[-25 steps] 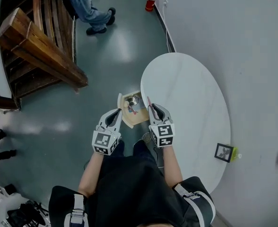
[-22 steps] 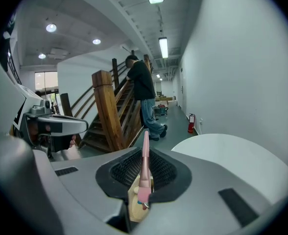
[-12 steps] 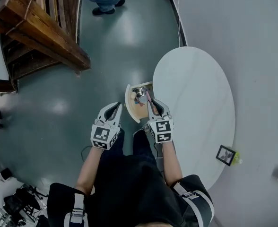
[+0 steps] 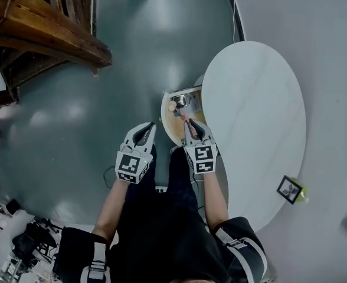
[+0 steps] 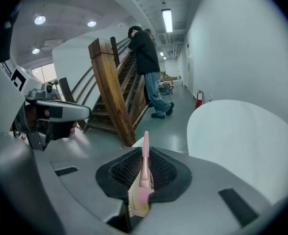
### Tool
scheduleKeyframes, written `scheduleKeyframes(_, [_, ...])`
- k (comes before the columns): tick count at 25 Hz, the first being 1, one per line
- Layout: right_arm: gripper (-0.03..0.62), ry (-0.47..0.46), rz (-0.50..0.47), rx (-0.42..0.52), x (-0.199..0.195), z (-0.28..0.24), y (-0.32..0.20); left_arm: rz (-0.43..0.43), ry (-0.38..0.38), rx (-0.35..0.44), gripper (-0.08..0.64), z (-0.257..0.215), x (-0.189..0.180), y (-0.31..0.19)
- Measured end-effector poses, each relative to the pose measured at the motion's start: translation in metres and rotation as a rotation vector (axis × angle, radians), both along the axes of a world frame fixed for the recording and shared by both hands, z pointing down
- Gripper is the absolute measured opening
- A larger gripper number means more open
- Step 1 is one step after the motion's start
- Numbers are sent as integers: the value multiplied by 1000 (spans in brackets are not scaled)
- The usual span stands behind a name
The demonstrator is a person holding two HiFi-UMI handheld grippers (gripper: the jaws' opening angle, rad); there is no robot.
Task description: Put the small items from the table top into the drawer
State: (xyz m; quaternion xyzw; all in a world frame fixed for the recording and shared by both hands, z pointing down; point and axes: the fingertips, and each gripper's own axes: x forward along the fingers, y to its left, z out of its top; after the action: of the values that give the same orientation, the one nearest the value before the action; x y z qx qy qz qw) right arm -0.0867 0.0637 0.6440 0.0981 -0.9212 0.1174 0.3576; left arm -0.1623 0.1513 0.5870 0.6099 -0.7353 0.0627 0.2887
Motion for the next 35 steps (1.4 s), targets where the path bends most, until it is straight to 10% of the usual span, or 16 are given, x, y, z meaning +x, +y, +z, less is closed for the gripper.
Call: scheduleKeyframes(35, [64, 149, 42, -119, -20, 159, -4, 50, 98, -95, 20, 85, 7, -1])
